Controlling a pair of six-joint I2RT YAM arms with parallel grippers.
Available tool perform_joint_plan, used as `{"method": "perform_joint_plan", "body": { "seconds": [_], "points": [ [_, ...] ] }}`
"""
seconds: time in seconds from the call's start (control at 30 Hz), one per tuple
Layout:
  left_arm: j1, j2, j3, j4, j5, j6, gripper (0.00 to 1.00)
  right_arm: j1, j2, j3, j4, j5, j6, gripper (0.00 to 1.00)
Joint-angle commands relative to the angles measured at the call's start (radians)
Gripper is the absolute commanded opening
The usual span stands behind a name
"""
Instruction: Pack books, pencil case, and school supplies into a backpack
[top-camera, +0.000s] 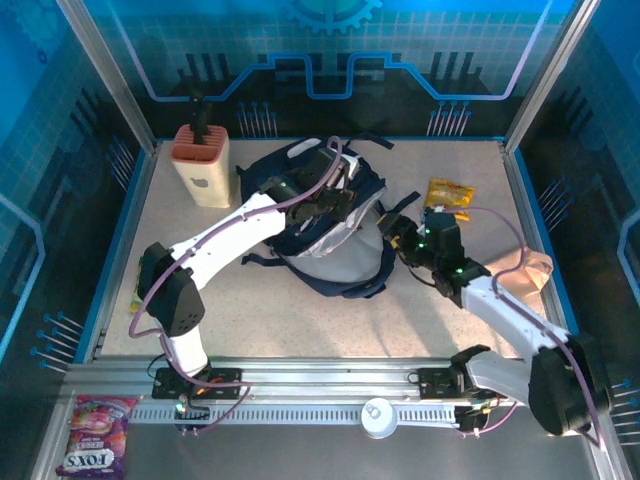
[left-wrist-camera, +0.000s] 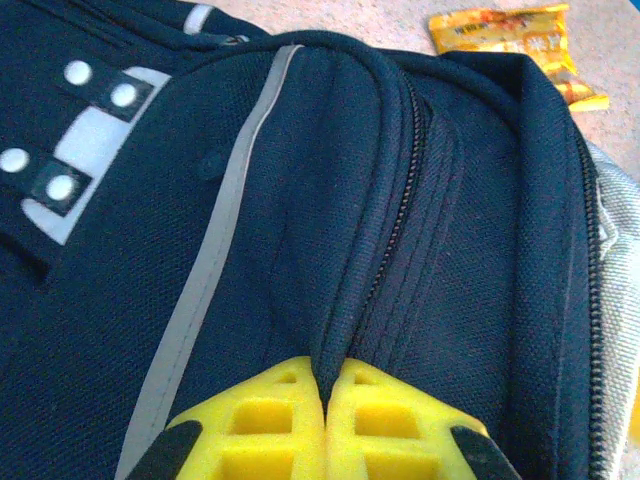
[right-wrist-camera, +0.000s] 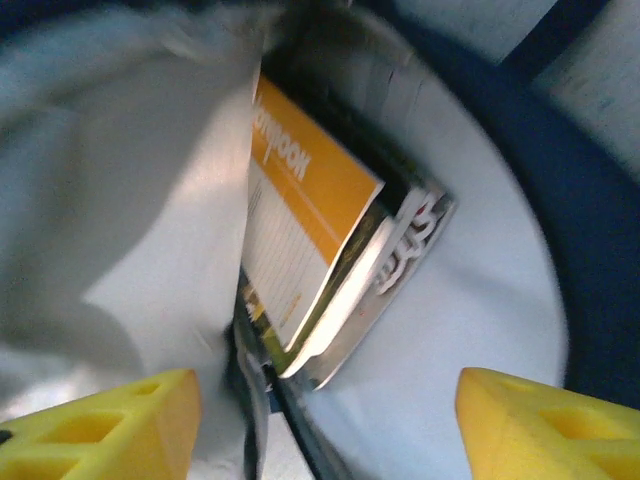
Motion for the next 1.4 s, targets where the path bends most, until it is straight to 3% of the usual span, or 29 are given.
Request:
{"method": "perform_joint_plan", "body": {
  "seconds": [0.0,0.33,0.57,0.6,0.67,0.7,0.87,1.1,1.2,1.37],
  "points": [
    [-0.012,0.031,-0.01,0.016,0.092,0.021,0.0,-0.022,-0.075,0.063,-0.228,0.084,-0.151,0.74],
    [-0.018,0.143,0.017,0.012,0.106,-0.051,0.0,0.018,0.155,0.253,-0.333,-0.067,-0.28,0.82],
    [-0.014,0.242,0.099,0.03,0.095,-0.113,0.0,0.044,0.208,0.207,-0.386,0.022,-0.245,0.76],
    [-0.01,0.248,0.105,0.024,0.106,-0.119,0.06,0.041,0.206,0.198,-0.398,0.038,-0.245,0.76],
    [0.005,0.239,0.099,0.01,0.161,-0.141,0.3,0.031,0.199,0.181,-0.429,0.055,-0.249,0.73],
    [0.014,0.219,0.081,0.017,0.187,-0.155,0.37,0.027,0.192,0.177,-0.442,0.061,-0.254,0.73],
    [0.089,0.047,-0.094,0.089,0.324,-0.274,0.55,0.023,0.121,0.18,-0.496,0.093,-0.3,0.73],
    [0.226,-0.214,-0.42,0.178,0.289,-0.43,0.69,0.115,0.132,0.243,-0.571,0.122,-0.311,0.74],
    [0.304,-0.317,-0.581,0.22,0.255,-0.506,0.71,0.188,0.185,0.253,-0.56,0.133,-0.275,0.75],
    [0.441,-0.402,-0.771,0.294,0.308,-0.595,0.71,0.256,0.302,0.259,-0.538,0.123,-0.242,0.73]
  ]
}}
